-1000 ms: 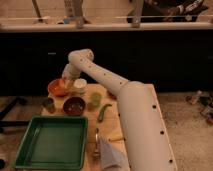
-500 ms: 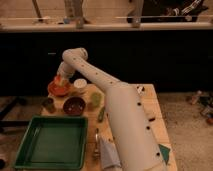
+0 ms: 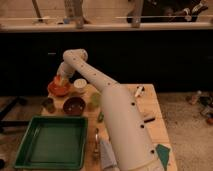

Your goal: Place apple in red bowl

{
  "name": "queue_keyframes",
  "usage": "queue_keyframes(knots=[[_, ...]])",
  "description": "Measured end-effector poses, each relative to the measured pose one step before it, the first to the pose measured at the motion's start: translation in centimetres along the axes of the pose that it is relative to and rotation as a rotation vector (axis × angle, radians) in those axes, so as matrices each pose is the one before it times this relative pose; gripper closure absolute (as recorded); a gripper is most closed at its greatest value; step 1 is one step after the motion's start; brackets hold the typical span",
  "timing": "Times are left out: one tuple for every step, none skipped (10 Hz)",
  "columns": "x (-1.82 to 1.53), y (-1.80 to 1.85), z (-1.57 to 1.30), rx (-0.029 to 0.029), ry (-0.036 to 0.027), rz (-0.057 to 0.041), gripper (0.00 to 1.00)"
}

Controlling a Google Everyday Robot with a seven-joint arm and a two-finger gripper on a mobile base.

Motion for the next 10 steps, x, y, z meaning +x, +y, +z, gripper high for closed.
queue_keyframes(knots=[[0.047, 0.004, -0.020, -0.00010, 0.00066, 0.00034, 0.86], [0.009, 0.014, 0.020, -0.00029, 0.00022, -0.00004, 0.78], [0.018, -0.007, -0.010, 0.00013, 0.00047, -0.00003, 0.68], [0.011, 0.030, 0.045, -0.00063, 0.00011, 0.00003, 0.57], [-0.034, 0.001, 0.019, -0.00020, -0.00023, -0.00032, 0.48], [-0.005, 0.005, 0.010, -0.00014, 0.00001, -0.00008, 0.37], [-0.005, -0.002, 0.001, 0.00001, 0.00007, -0.00015, 0.28], [-0.016, 0.002, 0.010, -0.00010, -0.00014, -0.00015, 0.21], [-0.012, 0.001, 0.005, -0.00012, -0.00001, -0.00016, 0.20], [-0.031, -0.001, 0.015, -0.00010, -0.00018, -0.00032, 0.20]])
